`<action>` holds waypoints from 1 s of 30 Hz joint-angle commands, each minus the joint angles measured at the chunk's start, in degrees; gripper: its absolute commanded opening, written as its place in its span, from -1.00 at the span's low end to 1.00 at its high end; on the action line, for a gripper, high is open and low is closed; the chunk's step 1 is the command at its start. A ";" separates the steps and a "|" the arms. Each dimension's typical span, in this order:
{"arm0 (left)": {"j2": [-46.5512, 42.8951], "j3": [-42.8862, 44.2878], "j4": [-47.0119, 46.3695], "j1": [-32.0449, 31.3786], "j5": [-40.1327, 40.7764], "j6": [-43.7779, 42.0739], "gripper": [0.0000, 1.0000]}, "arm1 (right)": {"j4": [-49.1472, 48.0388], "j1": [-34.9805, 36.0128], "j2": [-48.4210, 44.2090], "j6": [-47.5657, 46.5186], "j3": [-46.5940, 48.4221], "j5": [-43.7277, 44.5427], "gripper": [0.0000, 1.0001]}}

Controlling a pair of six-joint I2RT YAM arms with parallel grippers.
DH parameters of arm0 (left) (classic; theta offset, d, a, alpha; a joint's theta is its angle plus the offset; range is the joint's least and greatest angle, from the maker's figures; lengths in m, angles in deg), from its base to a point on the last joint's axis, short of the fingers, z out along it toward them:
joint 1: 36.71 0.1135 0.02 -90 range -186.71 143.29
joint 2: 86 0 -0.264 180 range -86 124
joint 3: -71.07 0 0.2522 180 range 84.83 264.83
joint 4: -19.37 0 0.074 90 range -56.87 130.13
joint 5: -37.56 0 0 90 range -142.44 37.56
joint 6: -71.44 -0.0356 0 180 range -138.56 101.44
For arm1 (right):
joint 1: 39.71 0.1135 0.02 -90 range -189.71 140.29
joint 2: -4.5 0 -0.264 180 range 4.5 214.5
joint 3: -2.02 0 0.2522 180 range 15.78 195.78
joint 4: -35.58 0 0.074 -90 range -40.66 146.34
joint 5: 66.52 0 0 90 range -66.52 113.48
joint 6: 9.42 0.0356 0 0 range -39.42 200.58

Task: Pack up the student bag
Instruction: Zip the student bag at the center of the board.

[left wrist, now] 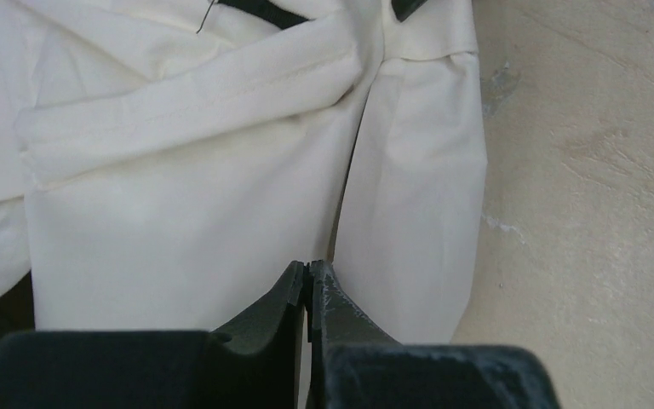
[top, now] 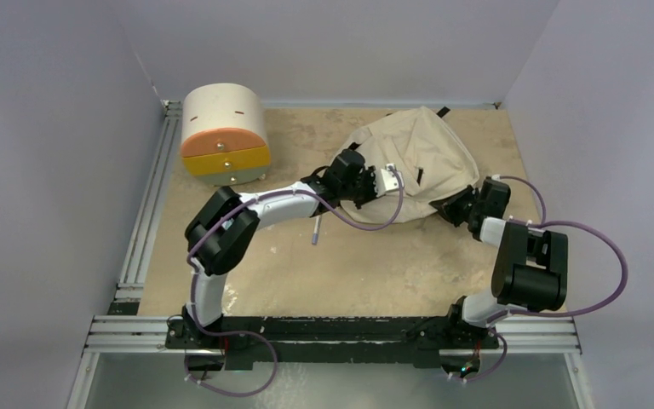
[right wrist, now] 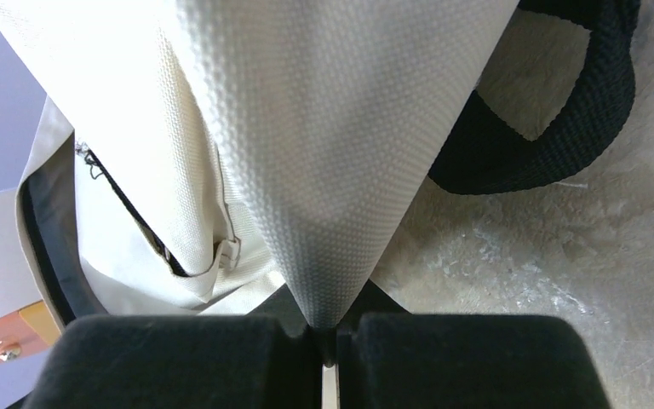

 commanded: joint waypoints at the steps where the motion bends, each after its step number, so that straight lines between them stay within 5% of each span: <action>1: -7.17 -3.48 -0.99 2.48 3.11 2.37 -1.00 | -0.12 -2.78 -2.12 -3.21 3.57 9.65 -1.00; 17: -16.91 -9.95 1.52 5.56 5.65 5.48 -1.00 | 1.73 -3.58 -4.95 -3.25 7.06 10.04 -0.96; 23: -15.40 -7.16 2.59 5.56 0.89 7.02 -1.00 | 1.89 -3.53 -8.07 -4.76 4.94 7.50 0.05; 30: -13.11 -4.58 2.89 5.54 -1.47 7.10 -1.00 | 4.01 -2.24 -15.91 -1.99 -3.57 2.07 0.41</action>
